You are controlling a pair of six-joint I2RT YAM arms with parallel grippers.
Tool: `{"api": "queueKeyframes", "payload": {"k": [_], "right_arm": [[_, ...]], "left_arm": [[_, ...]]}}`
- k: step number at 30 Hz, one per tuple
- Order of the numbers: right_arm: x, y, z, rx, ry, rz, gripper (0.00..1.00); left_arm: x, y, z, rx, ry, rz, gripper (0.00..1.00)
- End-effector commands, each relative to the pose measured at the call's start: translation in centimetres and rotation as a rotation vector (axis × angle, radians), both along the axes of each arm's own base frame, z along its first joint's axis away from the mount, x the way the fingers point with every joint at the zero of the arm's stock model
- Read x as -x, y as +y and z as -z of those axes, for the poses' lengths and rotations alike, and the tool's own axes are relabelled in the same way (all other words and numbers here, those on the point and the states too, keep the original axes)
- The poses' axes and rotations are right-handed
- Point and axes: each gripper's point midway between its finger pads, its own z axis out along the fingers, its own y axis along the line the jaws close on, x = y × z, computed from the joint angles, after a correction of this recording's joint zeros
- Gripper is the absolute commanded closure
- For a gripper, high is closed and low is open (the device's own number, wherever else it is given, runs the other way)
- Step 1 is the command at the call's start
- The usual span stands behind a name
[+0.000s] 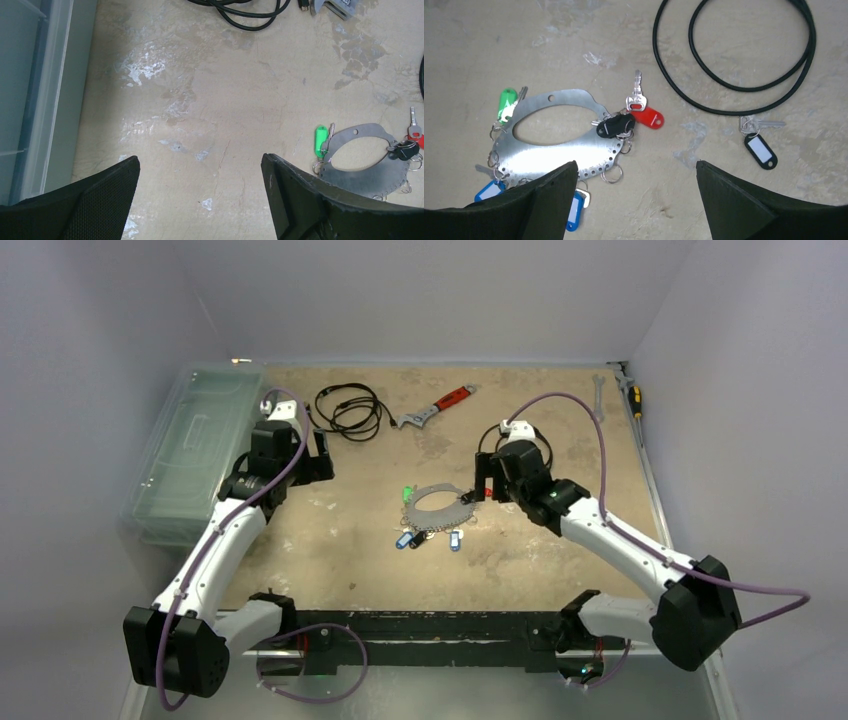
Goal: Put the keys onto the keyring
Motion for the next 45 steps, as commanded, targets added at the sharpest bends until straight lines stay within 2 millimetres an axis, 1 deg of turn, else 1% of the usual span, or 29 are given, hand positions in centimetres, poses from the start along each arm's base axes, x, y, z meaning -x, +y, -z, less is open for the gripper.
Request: {"api": "queueKeyframes", "payload": {"k": [1, 6, 9, 14, 20, 30, 34, 45], "right_arm": [[-0.3, 1.5, 1.4, -0.104, 0.082, -0.066, 0.19], [0.6, 4.4, 3.2, -0.168, 0.176, -0.214, 0.32], [1.1, 5.1, 4.2, -0.179, 0.211, -0.257, 0.35], [1.3, 5.5, 5.8, -0.169, 0.254, -0.288, 0.42], [1.7, 5.9, 7.6, -0.163, 0.301, -0.317, 0.47], [2.0, 5.9, 9.2, -0.154, 0.334, -0.326, 0.53], [2.1, 5.9, 10.0, -0.149, 0.349, -0.324, 0.58], [2.2, 5.8, 10.8, -0.139, 0.365, -0.325, 0.66]], "left_arm": [[-0.5, -0.5, -1.8, 0.012, -0.067, 0.023, 0.09], [-0.5, -0.8, -1.7, 0.014, -0.064, 0.031, 0.1], [-0.4, -0.7, -1.8, 0.009, -0.066, 0.028, 0.1], [-0.4, -0.7, -1.8, 0.007, -0.065, 0.027, 0.1], [-0.4, -0.6, -1.7, 0.006, -0.063, 0.025, 0.1], [-0.4, -0.7, -1.6, 0.005, -0.061, 0.026, 0.1], [-0.4, -0.7, -1.6, 0.005, -0.058, 0.027, 0.1], [-0.4, -0.7, -1.5, 0.005, -0.057, 0.026, 0.1]]}}
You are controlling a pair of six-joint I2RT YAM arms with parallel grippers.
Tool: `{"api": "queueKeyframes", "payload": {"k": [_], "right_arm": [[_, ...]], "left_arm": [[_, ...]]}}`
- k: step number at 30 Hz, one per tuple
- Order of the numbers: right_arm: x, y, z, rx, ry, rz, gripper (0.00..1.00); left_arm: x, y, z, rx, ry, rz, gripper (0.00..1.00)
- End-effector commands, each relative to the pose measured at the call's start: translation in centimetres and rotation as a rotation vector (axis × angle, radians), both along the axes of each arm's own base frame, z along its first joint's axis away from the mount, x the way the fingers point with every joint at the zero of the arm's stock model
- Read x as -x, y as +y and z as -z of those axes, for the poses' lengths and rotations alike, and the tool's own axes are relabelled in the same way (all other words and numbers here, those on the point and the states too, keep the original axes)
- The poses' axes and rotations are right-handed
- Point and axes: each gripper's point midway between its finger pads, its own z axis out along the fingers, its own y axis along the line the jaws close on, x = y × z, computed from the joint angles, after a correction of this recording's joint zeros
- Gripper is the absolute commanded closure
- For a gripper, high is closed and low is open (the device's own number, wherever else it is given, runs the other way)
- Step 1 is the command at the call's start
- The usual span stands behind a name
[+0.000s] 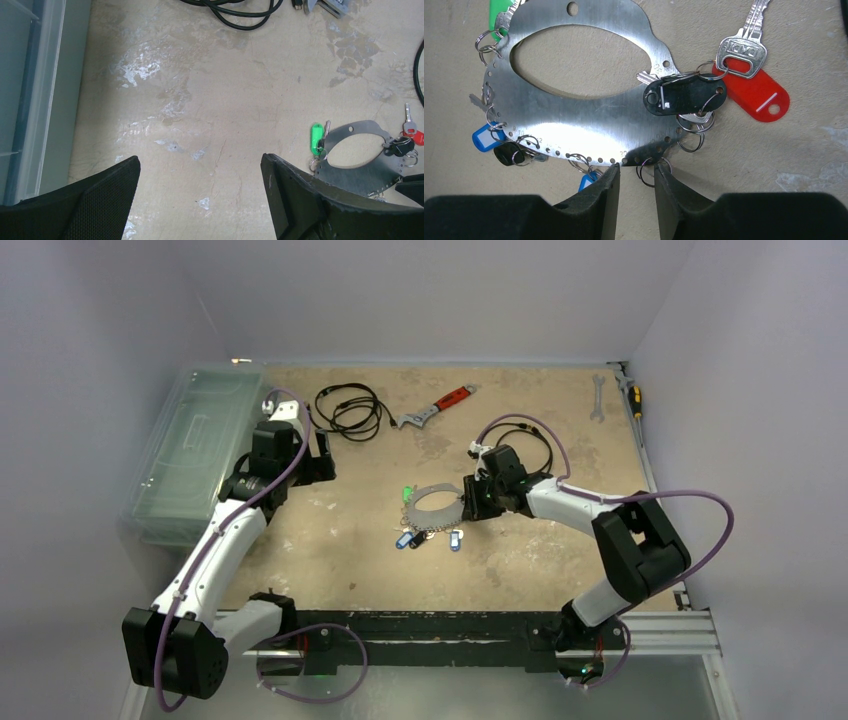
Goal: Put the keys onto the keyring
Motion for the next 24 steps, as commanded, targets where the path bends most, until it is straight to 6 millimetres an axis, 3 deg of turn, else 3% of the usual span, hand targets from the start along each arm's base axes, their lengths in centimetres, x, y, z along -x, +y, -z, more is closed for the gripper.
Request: {"api": "queueKeyframes", "payload": {"k": [1, 13, 24], "right_arm": [[-0.3, 0.5, 0.0, -0.017, -0.021, -0.025, 0.67], [0.1, -0.2, 0.7, 0.021, -0.003, -0.024, 0.75], [0.5, -0.6, 1.0, 0.044, 0.026, -0.02, 0.89]], "left_arm": [[-0.6, -0.2, -1.4, 0.002, -0.052, 0.011, 0.1], [-0.5, -0.2, -1.4, 0.002, -0.053, 0.01, 0.1], [-0.6, -0.2, -1.4, 0.001, -0.052, 0.009, 0.1]]}}
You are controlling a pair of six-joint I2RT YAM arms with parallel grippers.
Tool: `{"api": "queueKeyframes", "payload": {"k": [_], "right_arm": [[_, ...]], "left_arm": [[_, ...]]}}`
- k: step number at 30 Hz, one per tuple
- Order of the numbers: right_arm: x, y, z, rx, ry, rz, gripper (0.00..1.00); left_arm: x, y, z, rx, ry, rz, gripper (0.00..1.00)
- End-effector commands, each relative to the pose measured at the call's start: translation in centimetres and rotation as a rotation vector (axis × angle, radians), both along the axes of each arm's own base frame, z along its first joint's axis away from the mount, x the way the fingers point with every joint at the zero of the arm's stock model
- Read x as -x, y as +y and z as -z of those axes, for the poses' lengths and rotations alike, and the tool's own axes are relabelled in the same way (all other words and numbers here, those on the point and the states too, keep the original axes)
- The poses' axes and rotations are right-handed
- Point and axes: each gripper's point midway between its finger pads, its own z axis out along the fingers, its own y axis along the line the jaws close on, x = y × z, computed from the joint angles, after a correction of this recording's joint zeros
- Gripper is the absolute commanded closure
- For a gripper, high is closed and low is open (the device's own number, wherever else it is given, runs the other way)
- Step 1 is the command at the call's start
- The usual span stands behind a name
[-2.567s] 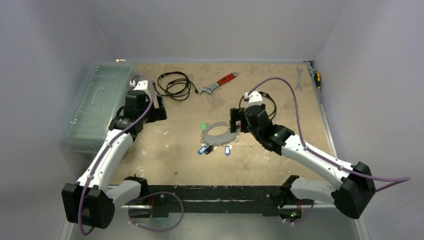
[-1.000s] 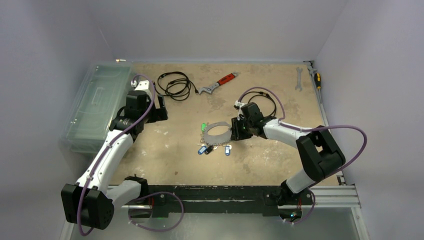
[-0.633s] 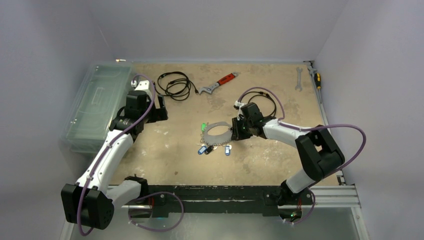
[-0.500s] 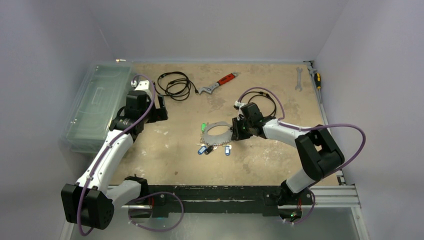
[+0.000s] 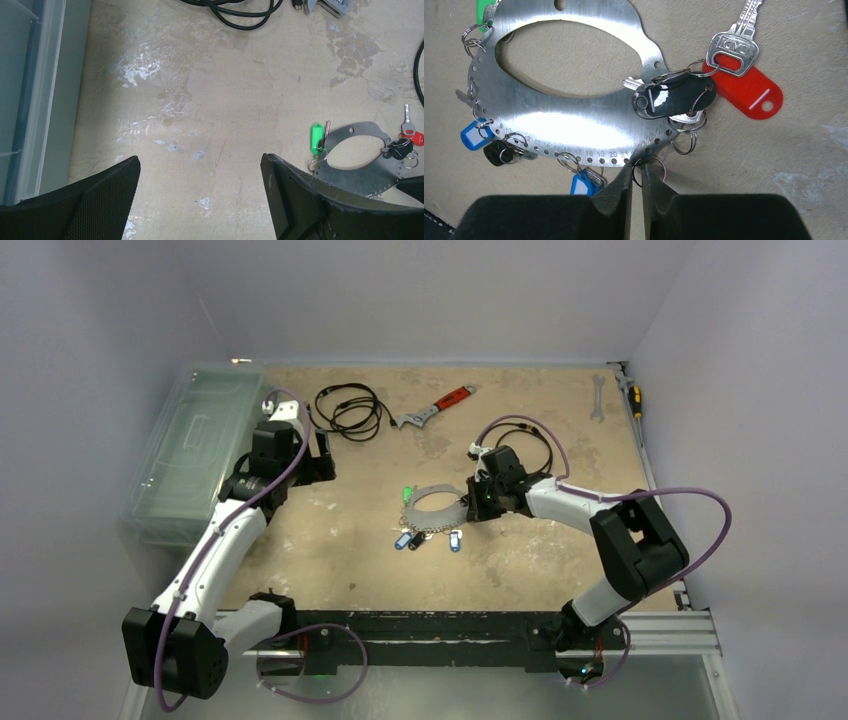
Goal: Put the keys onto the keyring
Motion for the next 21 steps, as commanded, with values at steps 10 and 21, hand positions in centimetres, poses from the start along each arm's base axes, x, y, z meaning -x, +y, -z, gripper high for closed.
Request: {"api": "queueKeyframes", "payload": {"k": [10, 21], "right_arm": [[0.7, 0.1, -0.5, 0.002, 0.028, -0.025, 1.0], [2.3, 2.0, -2.5, -0.117, 0.084, -0.095, 1.0]], "left_arm": [[-0.6, -0.1, -1.4, 0.0, -0.054, 0.007, 0.1], [-0.6, -0.2, -1.4, -0.001, -0.055, 0.008, 0.1]]}}
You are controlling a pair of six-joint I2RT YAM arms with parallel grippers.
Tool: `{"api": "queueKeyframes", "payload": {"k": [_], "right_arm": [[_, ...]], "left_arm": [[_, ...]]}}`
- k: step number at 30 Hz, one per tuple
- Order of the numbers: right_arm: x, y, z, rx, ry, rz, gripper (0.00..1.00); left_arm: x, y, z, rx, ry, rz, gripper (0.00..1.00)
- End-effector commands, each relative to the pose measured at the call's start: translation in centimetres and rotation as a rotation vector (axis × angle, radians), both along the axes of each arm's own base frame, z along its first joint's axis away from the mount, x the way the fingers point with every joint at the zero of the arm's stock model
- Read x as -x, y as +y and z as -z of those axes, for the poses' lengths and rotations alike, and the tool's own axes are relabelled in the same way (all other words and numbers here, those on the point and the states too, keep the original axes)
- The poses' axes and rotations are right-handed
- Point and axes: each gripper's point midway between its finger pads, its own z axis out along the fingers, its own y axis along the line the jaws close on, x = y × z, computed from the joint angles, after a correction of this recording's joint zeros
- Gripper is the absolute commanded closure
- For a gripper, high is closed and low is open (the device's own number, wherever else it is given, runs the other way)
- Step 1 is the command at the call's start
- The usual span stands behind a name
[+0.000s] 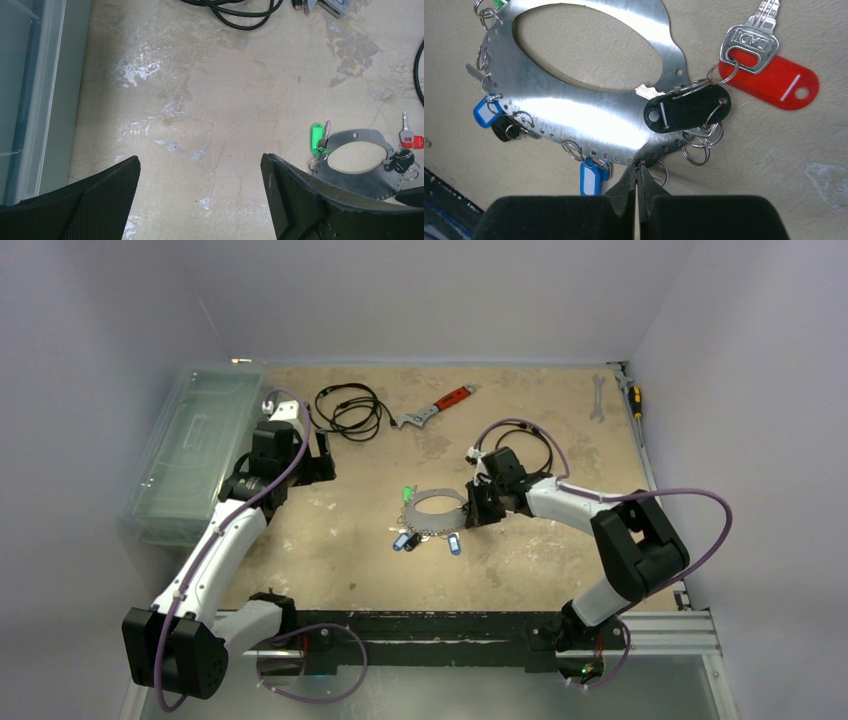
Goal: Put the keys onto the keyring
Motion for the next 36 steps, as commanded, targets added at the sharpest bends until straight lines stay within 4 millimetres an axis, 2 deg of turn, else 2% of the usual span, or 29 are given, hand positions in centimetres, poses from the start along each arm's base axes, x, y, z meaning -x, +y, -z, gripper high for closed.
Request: {"api": "queueKeyframes", "payload": {"k": [1, 11, 19, 22, 29, 36], "right_arm": [[1.1, 1.9, -2.7, -0.104, 0.034, -0.068, 1.0], [2.7, 4.0, -5.7, -0.277, 0.029, -0.167, 1.0], [3.7, 5.6, -6.8, -0.413, 0.025, -0.219, 1.0], [4.2, 6.2, -7.8, -0.483, 0.011, -0.261, 1.0], [4.8, 7.2, -10.1, -0.595, -0.049, -0.338, 1.0], [5.4, 8.0, -13.0, -0.711, -0.137, -0.418, 1.0]], "left_arm": [[-0.6, -0.2, -1.5, 0.0, -0.056, 0.009, 0.1], [-0.5, -0.1, -1.6, 0.0, -0.059, 0.008, 0.1], [-0.5, -0.3, -1.8, 0.006, -0.065, 0.016, 0.1], [-0.5, -0.7, -2.0, 0.017, -0.073, 0.034, 0.11], [-0.3, -1.8, -3.1, 0.057, -0.122, 0.094, 0.12], [0.8, -5.2, -5.9, 0.164, -0.221, 0.272, 0.13]]}}
